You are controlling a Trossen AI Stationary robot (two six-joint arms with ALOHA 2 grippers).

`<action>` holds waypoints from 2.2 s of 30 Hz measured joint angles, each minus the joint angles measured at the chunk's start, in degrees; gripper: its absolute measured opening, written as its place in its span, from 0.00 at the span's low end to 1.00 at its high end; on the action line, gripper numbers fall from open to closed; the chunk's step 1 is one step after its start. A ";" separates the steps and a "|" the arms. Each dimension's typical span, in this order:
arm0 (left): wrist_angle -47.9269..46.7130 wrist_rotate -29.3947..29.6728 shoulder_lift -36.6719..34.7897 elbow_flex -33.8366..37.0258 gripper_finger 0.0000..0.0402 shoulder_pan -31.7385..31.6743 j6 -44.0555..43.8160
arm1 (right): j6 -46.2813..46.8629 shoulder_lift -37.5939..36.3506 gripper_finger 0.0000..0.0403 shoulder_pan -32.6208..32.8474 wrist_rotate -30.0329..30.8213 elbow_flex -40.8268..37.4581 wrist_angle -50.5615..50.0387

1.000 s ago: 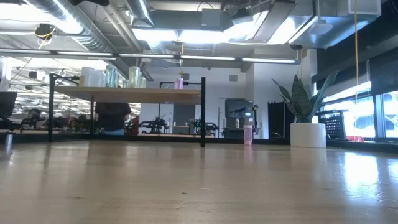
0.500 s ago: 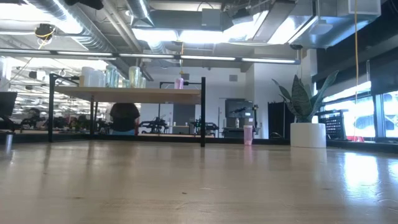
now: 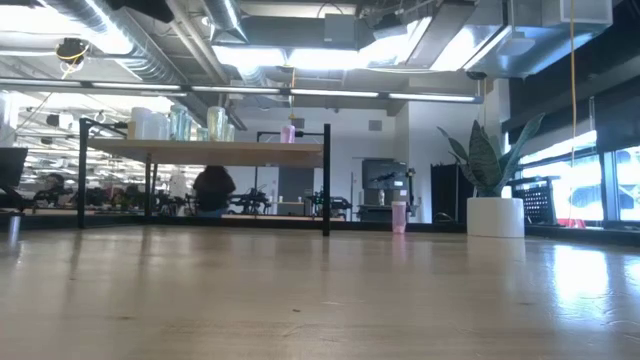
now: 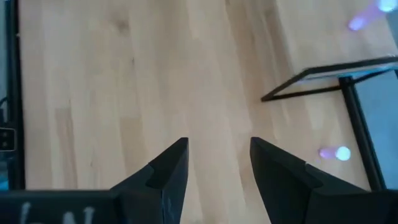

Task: Pick and place medicine bottles onto shelf by color
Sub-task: Put the top pink pill bottle aligned with the other pink pill bottle on the shelf

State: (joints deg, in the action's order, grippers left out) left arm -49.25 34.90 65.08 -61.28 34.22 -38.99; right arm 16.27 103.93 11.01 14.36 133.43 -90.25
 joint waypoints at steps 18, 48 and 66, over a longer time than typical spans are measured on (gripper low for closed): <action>-0.02 2.08 0.00 0.00 0.58 -0.04 0.92 | 42.53 -15.64 0.43 12.66 -10.16 -28.61 0.12; 0.48 7.29 -0.04 0.00 0.58 -0.07 -5.24 | -25.77 -12.85 0.43 -27.93 -14.71 -36.80 18.53; 0.47 15.51 -0.04 0.00 0.58 -0.07 -9.03 | -34.39 -8.28 0.43 -43.39 -16.62 -49.66 34.22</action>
State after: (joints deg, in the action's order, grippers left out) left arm -48.77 50.41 65.04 -61.28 34.15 -48.02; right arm -18.12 95.65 -32.37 -2.26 83.76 -56.03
